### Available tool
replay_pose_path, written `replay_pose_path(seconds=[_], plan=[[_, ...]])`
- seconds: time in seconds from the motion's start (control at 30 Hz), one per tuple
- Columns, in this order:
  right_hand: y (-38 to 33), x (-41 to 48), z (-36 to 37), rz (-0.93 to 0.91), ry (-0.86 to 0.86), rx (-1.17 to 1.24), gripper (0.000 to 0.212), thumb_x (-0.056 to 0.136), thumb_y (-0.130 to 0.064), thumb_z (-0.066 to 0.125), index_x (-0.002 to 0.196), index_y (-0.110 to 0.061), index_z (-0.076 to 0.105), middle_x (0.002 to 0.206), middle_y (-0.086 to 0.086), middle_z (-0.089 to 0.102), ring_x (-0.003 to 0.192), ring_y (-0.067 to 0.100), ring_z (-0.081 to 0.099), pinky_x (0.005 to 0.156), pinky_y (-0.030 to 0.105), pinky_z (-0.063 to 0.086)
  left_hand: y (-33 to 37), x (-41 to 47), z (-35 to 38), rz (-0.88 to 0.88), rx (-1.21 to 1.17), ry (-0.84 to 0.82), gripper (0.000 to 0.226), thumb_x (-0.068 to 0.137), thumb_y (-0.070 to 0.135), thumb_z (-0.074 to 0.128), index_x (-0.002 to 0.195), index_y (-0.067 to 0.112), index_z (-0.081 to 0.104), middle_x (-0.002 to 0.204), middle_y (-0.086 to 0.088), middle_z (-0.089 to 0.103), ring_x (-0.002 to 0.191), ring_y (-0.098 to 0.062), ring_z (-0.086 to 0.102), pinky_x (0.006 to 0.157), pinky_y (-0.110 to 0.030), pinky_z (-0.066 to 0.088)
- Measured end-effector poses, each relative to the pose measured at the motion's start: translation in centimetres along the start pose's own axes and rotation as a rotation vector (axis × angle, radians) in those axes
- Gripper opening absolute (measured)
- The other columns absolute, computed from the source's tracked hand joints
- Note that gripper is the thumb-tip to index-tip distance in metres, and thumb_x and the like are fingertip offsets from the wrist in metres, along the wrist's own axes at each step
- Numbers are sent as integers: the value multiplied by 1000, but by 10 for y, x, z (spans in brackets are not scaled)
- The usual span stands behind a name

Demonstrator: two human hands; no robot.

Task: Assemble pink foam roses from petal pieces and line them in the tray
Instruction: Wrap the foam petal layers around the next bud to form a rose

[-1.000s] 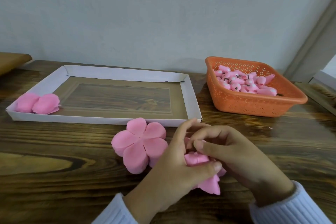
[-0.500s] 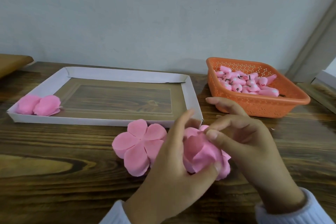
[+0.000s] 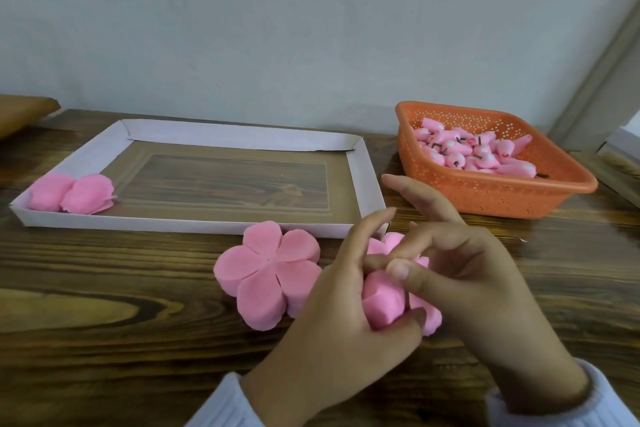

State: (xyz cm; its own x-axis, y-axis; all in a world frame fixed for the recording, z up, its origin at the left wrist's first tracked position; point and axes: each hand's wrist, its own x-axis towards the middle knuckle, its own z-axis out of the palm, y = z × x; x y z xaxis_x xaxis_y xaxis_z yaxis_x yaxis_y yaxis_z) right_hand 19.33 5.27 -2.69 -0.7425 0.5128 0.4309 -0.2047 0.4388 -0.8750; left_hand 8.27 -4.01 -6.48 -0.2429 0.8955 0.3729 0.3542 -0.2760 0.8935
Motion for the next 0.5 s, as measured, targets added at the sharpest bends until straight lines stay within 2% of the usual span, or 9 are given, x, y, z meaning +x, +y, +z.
replay_pose_path(seconds=[0.03, 0.1, 0.2, 0.27, 0.33, 0.4, 0.5], plan=[[0, 0, 1, 9, 31, 5, 4, 71, -30, 72, 67, -31, 74, 125, -19, 62, 135, 4, 42, 98, 20, 42, -1, 1, 0, -1, 16, 9, 77, 73, 24, 71, 129, 58, 28, 114, 29, 61, 109, 4, 59, 92, -26, 51], [1, 0, 3, 38, 94, 6, 6, 69, -33, 71, 64, -34, 72, 125, -20, 61, 129, 3, 49, 99, 29, 41, -3, 3, 1, -17, 36, 26, 74, 72, 28, 70, 123, 64, 28, 117, 42, 52, 108, 13, 55, 90, -17, 49], [2, 0, 7, 71, 154, -2, 7, 68, -37, 70, 62, -34, 71, 118, -19, 64, 123, 8, 54, 103, 45, 40, -5, 4, 1, -34, 65, 47, 72, 72, 35, 70, 117, 70, 28, 117, 46, 48, 107, 18, 52, 86, -9, 47], [2, 1, 8, 91, 181, 2, 7, 67, -38, 71, 62, -33, 71, 117, -18, 64, 121, 10, 57, 104, 51, 40, -5, 3, 0, -3, 79, 61, 74, 71, 41, 73, 124, 65, 28, 122, 40, 49, 114, 15, 49, 87, -6, 43], [3, 1, 7, 110, 202, -1, 6, 68, -32, 75, 63, -30, 72, 117, -18, 64, 119, 8, 58, 105, 53, 39, -7, 2, -2, 92, 133, 119, 75, 74, 42, 72, 137, 46, 31, 128, 28, 50, 124, 3, 48, 95, -13, 42], [4, 1, 7, 126, 198, -22, 9, 71, -25, 74, 63, -29, 72, 117, -18, 64, 120, 6, 56, 105, 53, 39, -7, 3, -3, 180, 192, 184, 72, 77, 37, 70, 140, 32, 34, 131, 20, 50, 126, -5, 49, 99, -20, 42], [3, 0, 13, 109, 150, -34, 5, 68, -32, 76, 64, -33, 73, 118, -22, 62, 122, 4, 54, 102, 41, 41, -7, 4, -2, 181, 186, 149, 78, 77, 29, 67, 144, 35, 28, 123, 16, 58, 116, -8, 57, 91, -29, 51]])
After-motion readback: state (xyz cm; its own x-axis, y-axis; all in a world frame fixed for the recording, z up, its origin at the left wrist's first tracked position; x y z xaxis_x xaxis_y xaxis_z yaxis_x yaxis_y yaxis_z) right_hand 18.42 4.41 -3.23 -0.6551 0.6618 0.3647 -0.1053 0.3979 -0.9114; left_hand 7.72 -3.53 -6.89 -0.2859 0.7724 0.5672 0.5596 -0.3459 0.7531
